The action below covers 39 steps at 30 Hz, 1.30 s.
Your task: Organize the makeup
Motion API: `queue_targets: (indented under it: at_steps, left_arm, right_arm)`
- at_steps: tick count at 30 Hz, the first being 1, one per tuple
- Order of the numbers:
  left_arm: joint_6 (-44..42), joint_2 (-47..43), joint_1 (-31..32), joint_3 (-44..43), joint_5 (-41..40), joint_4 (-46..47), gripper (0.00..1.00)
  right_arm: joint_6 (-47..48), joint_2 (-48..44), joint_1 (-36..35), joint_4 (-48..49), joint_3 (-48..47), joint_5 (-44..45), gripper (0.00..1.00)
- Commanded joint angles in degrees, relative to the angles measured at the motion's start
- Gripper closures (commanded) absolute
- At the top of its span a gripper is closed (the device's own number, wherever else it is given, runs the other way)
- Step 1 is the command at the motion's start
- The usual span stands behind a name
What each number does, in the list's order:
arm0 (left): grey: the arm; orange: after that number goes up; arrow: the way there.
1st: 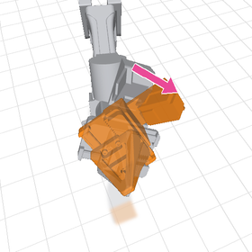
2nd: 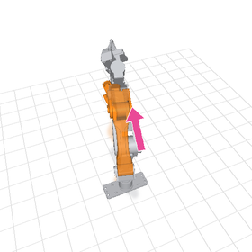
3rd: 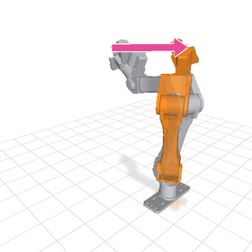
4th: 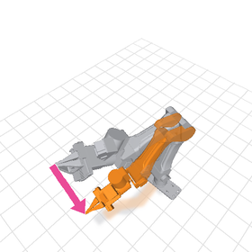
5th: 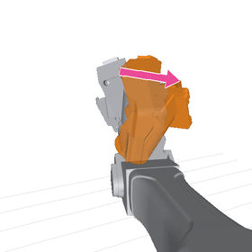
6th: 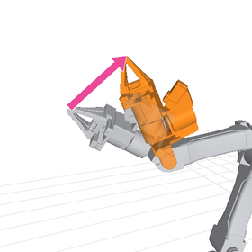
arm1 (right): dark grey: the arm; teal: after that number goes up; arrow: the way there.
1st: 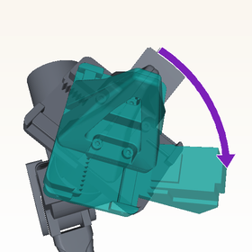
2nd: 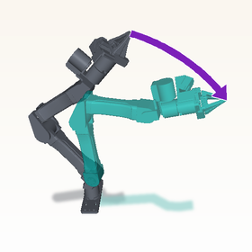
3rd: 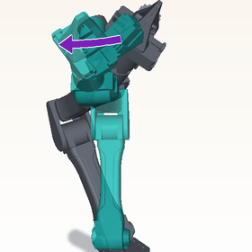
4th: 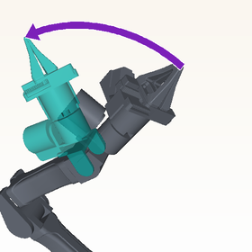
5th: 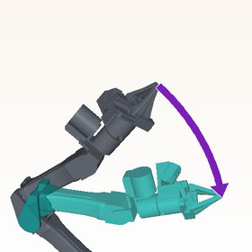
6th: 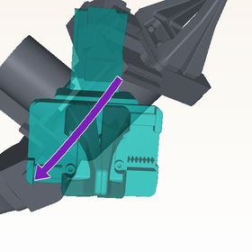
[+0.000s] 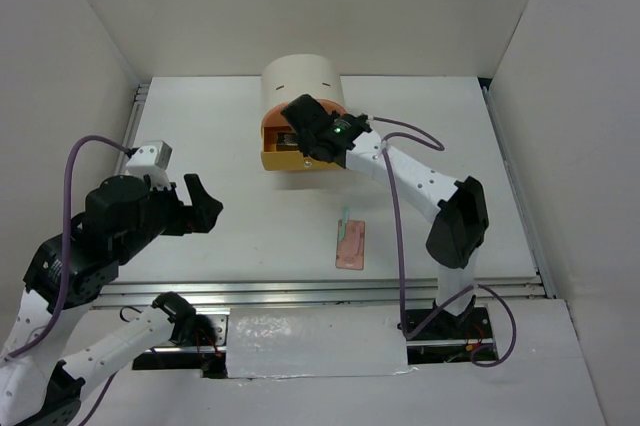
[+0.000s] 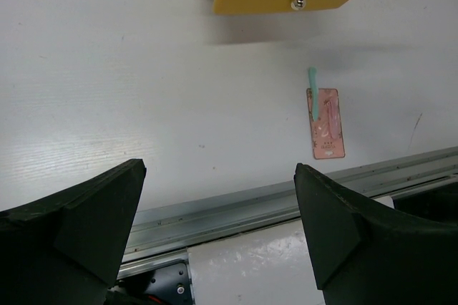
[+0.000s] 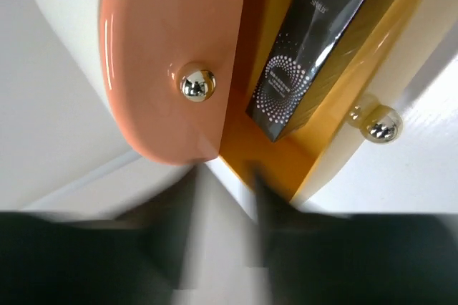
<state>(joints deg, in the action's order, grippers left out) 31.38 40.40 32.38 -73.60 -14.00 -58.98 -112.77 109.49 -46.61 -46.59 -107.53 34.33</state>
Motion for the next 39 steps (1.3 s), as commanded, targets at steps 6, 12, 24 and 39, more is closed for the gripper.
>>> queue_targets:
  at_steps: [6, 12, 24, 39]
  left_arm:
    - [1.49, -2.17, -0.21, 0.83, -1.12, -0.34, 0.01]
    - [2.64, -1.73, -0.21, 0.83, -1.03, -0.35, 0.01]
    - [3.08, -0.32, -0.21, -0.05, -1.38, 0.27, 0.01]
    - [5.63, 0.55, -0.21, -1.46, -4.19, -1.49, 0.01]
  right_arm:
    - [2.29, -22.73, 0.20, 15.45, 30.50, -0.22, 1.00]
    - [8.06, -26.26, 1.78, 25.30, 44.49, -2.85, 1.00]
    - [18.55, -14.84, 7.06, 35.16, 39.33, -10.41, 1.00]
    - [22.33, -3.86, 10.04, 37.62, 28.52, -16.04, 1.00]
